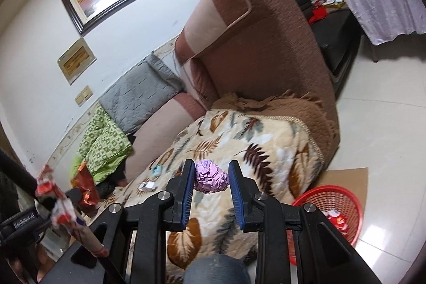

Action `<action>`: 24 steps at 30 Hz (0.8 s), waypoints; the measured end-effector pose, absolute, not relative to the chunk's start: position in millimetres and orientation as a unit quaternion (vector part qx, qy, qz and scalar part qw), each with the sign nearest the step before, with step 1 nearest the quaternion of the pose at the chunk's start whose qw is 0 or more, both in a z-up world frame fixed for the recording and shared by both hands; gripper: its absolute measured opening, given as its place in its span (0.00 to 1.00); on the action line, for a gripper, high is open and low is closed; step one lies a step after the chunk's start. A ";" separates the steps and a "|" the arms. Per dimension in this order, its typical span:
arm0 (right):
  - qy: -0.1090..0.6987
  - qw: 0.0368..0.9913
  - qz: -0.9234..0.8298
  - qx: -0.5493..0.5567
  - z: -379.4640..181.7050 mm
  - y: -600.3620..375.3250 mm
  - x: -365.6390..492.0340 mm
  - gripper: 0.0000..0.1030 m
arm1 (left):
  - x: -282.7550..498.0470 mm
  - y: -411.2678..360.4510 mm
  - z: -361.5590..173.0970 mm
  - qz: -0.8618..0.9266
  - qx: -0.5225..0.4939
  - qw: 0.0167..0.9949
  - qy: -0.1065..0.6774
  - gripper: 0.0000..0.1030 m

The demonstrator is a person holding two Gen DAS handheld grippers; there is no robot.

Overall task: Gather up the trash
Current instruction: 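Carry the red packet in the left tool while the right tool carries the pink candy to the wastebasket, then open both tools to drop packet and candy into the red wastebasket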

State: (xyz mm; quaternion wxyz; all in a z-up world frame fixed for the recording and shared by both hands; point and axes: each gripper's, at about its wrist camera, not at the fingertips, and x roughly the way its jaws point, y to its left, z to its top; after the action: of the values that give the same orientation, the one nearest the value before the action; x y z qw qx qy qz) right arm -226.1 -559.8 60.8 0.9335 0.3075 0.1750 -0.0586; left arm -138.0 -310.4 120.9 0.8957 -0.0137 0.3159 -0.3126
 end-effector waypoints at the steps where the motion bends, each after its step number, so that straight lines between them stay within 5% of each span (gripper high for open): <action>1: 0.175 0.932 -0.063 0.310 58.9 -564.3 -230.7 0.27 | -138.0 -319.5 115.9 -0.324 -0.008 0.888 0.326 0.17; 24: 0.219 0.895 -0.144 0.361 9.7 -626.3 -247.2 0.27 | -122.7 -449.2 19.9 -0.431 0.058 0.788 0.436 0.17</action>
State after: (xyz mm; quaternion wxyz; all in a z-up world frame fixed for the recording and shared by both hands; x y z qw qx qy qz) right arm -247.2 -626.3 9.7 0.8948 0.3610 0.2195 -0.1443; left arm -122.7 -449.2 19.9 0.7882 0.0583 0.4356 -0.4308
